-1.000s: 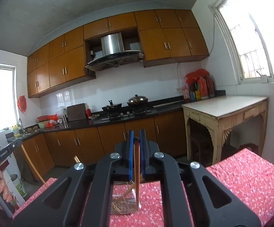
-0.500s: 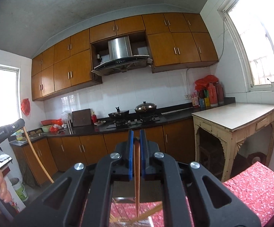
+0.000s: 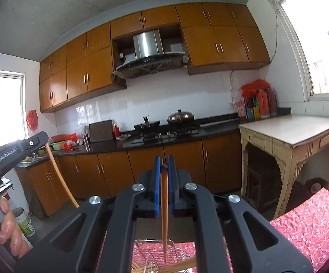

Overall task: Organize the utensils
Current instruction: 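Lower the chopsticks into the wire holder and open both grippers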

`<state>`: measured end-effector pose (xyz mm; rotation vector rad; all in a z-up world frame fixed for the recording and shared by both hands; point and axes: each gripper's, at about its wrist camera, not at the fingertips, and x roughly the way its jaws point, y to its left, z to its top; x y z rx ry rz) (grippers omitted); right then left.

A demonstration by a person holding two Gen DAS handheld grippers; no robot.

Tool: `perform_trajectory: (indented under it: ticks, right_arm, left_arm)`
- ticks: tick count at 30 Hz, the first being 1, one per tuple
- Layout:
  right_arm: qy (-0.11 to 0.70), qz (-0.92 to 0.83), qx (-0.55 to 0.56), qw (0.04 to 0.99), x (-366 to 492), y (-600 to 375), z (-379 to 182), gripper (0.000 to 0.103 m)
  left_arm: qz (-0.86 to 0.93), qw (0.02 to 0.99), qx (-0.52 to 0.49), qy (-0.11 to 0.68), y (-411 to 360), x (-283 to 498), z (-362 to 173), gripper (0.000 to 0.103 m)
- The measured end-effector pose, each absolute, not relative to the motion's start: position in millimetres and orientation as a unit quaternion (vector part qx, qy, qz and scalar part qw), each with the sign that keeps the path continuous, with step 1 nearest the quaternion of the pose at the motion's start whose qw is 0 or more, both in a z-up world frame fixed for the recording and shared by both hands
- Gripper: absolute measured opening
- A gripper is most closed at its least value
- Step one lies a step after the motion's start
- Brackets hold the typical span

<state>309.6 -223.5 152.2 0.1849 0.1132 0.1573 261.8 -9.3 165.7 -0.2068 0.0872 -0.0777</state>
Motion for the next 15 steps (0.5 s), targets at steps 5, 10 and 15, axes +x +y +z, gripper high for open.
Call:
perform_trajectory:
  ticks: [5, 10, 15]
  right_arm:
    - [0.075, 0.082, 0.104, 0.988, 319, -226, 139, 0.007]
    - [0.097, 0.083, 0.095, 0.987, 328, -221, 128, 0.008]
    - [0.102, 0.063, 0.098, 0.988, 324, -227, 126, 0.028]
  left_arm:
    - [-0.041, 0.990, -0.114, 0.073, -11, 274, 150, 0.007]
    - [-0.032, 0.990, -0.104, 0.092, -12, 277, 144, 0.007]
    - [-0.008, 0.991, -0.093, 0.090, -3, 267, 152, 0.044]
